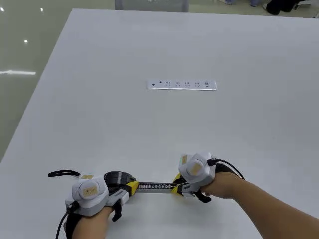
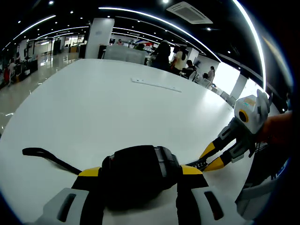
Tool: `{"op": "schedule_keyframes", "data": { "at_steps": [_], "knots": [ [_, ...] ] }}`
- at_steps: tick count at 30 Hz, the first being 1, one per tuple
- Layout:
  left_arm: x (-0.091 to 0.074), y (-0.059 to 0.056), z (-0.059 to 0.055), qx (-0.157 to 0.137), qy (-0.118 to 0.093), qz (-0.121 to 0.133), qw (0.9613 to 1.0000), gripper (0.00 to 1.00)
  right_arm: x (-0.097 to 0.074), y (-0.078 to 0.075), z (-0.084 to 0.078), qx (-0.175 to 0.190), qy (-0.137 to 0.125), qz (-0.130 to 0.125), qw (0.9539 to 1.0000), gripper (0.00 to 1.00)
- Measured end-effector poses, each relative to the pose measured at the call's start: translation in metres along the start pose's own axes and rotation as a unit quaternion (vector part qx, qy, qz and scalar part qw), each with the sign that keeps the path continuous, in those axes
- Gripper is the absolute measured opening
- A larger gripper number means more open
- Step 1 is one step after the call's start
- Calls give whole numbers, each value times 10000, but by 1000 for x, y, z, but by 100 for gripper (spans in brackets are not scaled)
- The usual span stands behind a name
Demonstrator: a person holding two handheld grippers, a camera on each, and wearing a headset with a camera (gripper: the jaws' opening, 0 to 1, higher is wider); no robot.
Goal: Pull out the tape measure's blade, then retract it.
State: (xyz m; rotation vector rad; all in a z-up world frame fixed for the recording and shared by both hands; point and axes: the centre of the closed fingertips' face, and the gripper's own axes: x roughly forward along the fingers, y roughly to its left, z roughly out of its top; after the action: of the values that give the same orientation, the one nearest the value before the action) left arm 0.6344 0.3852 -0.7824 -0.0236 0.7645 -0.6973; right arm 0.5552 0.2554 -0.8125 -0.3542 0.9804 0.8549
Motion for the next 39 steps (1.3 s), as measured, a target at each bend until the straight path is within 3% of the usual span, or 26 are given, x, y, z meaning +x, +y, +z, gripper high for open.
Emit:
{"op": "schedule_keyframes", "data": {
  "at_steps": [39],
  "knots": [
    [0, 0, 0, -62, 8, -2, 10000, 58, 28, 10, 39, -118, -188, 128, 9997, 14]
  ]
}}
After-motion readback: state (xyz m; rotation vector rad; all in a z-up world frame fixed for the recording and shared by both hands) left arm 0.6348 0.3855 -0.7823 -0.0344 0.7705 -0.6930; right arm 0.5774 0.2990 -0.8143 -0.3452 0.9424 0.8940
